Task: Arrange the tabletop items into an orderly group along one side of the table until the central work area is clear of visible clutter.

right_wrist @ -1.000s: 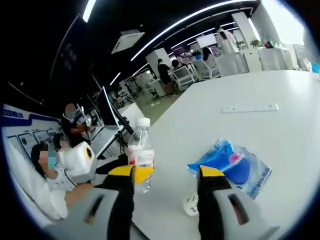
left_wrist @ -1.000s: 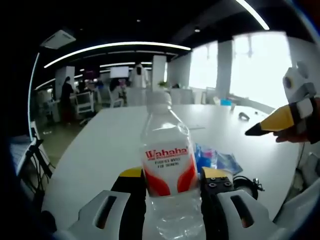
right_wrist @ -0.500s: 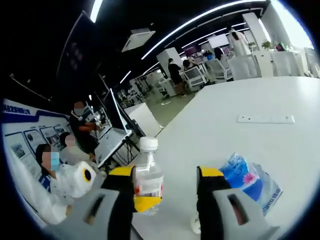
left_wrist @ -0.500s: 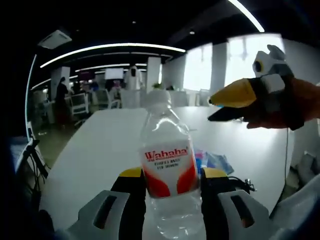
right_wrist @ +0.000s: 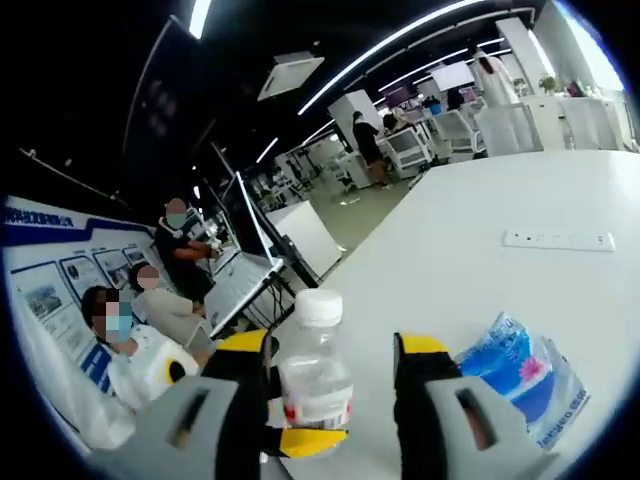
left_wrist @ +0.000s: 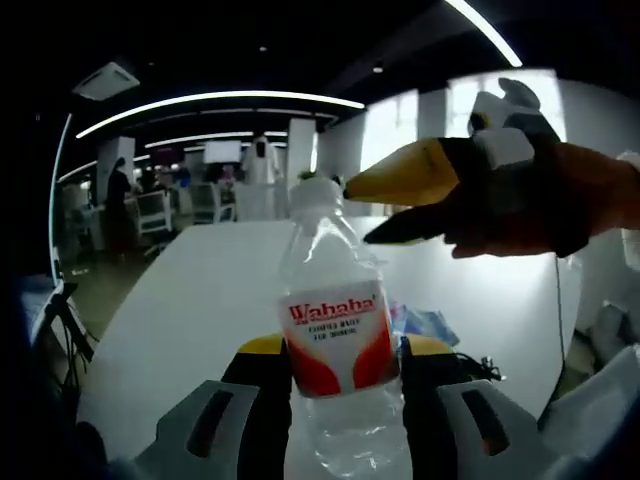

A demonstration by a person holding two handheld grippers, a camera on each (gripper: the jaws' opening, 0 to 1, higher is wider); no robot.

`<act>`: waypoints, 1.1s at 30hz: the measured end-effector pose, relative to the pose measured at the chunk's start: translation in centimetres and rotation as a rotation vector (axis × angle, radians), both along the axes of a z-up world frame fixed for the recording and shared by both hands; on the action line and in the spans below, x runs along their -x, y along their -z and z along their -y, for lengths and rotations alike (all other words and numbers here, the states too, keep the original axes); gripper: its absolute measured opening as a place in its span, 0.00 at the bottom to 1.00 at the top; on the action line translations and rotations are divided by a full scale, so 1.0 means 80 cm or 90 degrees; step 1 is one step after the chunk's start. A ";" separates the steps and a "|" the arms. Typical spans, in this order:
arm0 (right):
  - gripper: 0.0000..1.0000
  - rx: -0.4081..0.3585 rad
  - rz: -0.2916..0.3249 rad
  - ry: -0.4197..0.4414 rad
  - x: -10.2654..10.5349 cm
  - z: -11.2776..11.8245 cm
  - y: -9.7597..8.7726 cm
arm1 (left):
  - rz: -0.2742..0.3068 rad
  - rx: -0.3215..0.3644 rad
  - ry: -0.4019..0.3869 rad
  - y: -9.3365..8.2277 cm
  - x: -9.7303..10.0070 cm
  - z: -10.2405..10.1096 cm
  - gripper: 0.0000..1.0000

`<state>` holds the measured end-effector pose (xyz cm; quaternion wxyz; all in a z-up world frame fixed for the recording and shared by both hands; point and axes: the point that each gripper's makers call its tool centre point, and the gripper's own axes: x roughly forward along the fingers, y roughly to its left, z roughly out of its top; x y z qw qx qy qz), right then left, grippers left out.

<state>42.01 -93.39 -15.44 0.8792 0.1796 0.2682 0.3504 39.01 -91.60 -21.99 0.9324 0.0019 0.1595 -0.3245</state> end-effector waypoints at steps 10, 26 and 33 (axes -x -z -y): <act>0.46 0.010 -0.006 -0.015 -0.009 -0.016 0.011 | 0.002 -0.004 0.001 0.000 0.002 -0.009 0.39; 0.20 -0.011 0.012 -0.036 -0.013 -0.037 0.015 | -0.006 0.010 0.016 0.004 0.009 0.001 0.40; 0.19 -0.016 0.024 -0.066 -0.007 -0.043 0.012 | -0.018 0.056 0.000 -0.002 0.004 -0.008 0.37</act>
